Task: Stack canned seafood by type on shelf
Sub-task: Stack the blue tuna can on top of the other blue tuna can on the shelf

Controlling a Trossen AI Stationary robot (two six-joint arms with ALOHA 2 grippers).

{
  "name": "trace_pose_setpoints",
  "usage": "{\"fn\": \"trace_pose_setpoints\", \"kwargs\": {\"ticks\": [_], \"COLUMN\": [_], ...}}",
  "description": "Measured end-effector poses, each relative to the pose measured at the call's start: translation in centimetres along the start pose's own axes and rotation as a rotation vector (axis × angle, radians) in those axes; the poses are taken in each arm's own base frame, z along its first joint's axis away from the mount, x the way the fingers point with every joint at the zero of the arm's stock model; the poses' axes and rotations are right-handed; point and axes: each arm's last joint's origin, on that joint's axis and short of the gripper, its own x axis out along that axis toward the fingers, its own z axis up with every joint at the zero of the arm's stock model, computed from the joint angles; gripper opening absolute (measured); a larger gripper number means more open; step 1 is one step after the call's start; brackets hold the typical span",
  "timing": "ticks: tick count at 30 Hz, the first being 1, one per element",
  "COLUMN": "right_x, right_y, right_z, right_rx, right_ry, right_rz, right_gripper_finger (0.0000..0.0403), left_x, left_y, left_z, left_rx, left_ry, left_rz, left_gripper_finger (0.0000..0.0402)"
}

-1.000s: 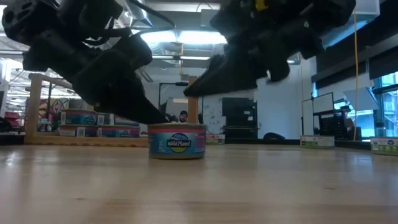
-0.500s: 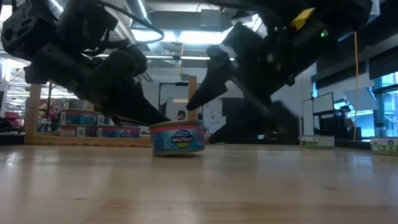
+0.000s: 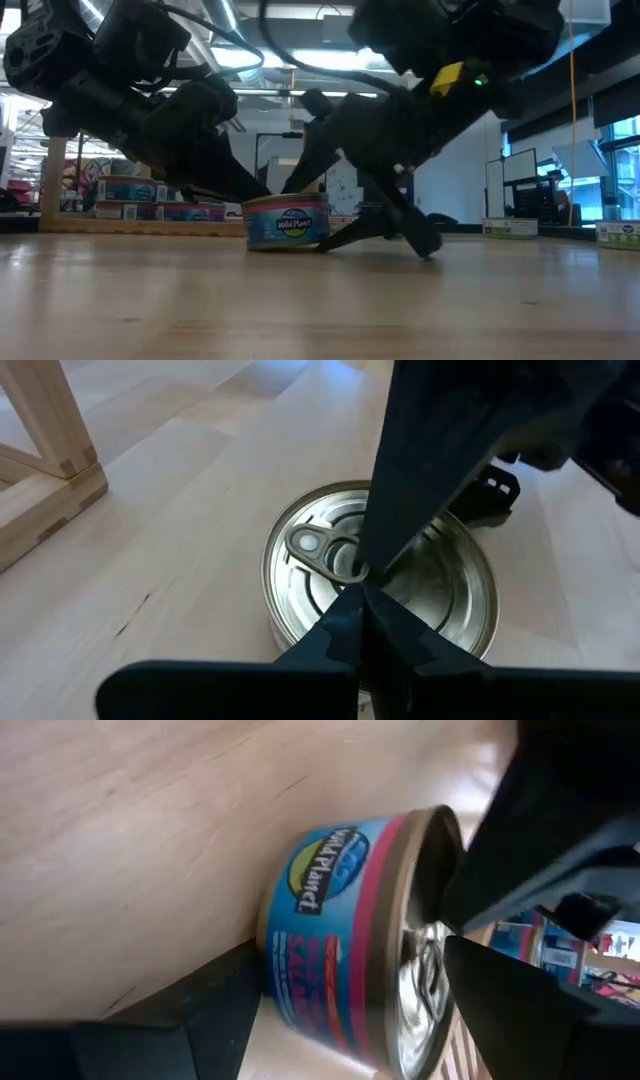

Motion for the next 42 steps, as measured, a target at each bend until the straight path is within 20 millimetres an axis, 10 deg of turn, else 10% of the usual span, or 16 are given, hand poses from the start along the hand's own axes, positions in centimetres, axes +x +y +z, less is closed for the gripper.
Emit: {"fn": "trace_pose_setpoints", "kwargs": {"ticks": [13, 24, 42], "right_x": [0.0, -5.3, -10.4], "right_y": [-0.7, -0.6, -3.1], "right_z": [1.5, 2.7, 0.4], "right_rx": [0.135, 0.227, 0.632], "right_ry": [0.065, 0.138, -0.014], "right_rz": [-0.043, 0.069, 0.059], "right_gripper_finger": [0.0203, 0.0188, 0.0188], "left_x": [-0.3, -0.9, 0.7], "left_y": [-0.2, -0.2, -4.0], "left_z": [0.6, 2.6, 6.7], "left_rx": [0.012, 0.057, 0.589], "left_ry": [-0.086, -0.187, -0.101], "left_rz": [0.039, 0.022, 0.026], "left_gripper_finger": [0.0005, 0.0016, 0.0296]}}
